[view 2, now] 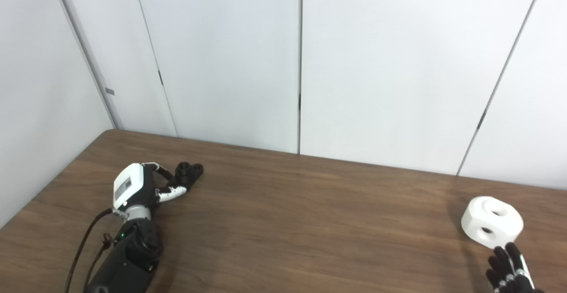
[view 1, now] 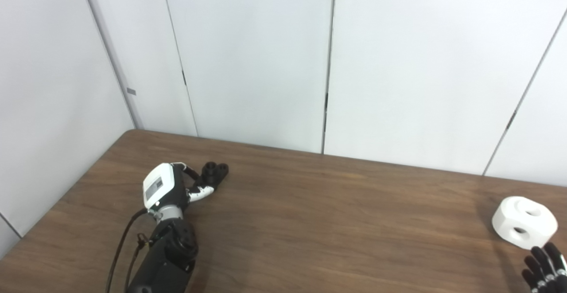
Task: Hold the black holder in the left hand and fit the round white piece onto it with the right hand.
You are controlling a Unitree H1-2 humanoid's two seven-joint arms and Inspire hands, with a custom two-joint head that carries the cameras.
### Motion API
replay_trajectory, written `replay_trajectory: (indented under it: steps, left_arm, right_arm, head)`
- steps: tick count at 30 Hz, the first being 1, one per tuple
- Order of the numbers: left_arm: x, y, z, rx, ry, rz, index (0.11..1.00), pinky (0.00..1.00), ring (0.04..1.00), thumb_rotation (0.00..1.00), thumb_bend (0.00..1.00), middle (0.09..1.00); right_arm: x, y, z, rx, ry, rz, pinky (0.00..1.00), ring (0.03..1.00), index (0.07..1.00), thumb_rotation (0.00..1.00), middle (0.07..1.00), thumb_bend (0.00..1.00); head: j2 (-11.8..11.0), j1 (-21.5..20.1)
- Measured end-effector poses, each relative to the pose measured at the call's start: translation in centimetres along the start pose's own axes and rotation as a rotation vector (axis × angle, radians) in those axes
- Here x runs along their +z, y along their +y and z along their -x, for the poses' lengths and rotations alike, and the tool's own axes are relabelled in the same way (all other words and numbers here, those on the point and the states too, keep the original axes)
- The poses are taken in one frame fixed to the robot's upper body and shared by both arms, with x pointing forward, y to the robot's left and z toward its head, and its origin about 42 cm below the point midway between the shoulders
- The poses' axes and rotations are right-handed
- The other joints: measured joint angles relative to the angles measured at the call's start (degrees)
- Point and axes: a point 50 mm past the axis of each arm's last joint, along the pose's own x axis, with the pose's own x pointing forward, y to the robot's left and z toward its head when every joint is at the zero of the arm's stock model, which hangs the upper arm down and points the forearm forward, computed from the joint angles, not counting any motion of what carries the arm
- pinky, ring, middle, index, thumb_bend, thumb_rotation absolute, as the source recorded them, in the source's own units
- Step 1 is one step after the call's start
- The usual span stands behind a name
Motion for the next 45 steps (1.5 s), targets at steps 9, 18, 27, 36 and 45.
replay_trajectory:
  steps: [9,18,27,36,45]
  left_arm:
    - [0.0,0.3,0.0,-0.006,-0.024,0.026,0.483,0.71,0.81,0.04,0.52,0.758]
    - [0.2,2.0,1.4,-0.117,-0.02,0.125,0.486,0.79,0.84,0.05,0.52,0.774]
    - [0.1,2.8,3.9,-0.26,-0.071,0.197,0.486,0.82,0.845,0.05,0.51,0.772]
    - [-0.1,3.2,6.9,-0.357,-0.14,0.195,0.486,0.82,0.836,0.05,0.52,0.761]
    - [-1.2,3.4,8.8,-0.505,-0.3,0.099,0.488,0.85,0.865,0.05,0.51,0.805]
  right_arm:
    - [0.0,-0.1,0.0,-0.003,0.012,-0.003,1.0,0.976,1.0,1.0,0.976,0.66]
    - [0.0,-0.1,0.1,-0.003,0.025,-0.003,1.0,0.971,1.0,1.0,0.971,0.66]
    - [0.0,0.0,0.6,-0.002,0.042,-0.002,1.0,0.971,1.0,1.0,0.968,0.64]
    - [0.0,0.2,1.0,-0.003,0.078,0.0,1.0,0.981,1.0,1.0,0.973,0.64]
    - [0.4,0.9,1.3,-0.015,0.093,0.0,1.0,0.981,1.0,1.0,0.979,0.65]
  head:
    - [0.44,0.09]
    - [1.05,-0.35]
    - [2.46,-0.53]
    - [4.75,-1.41]
    - [7.56,-3.6]
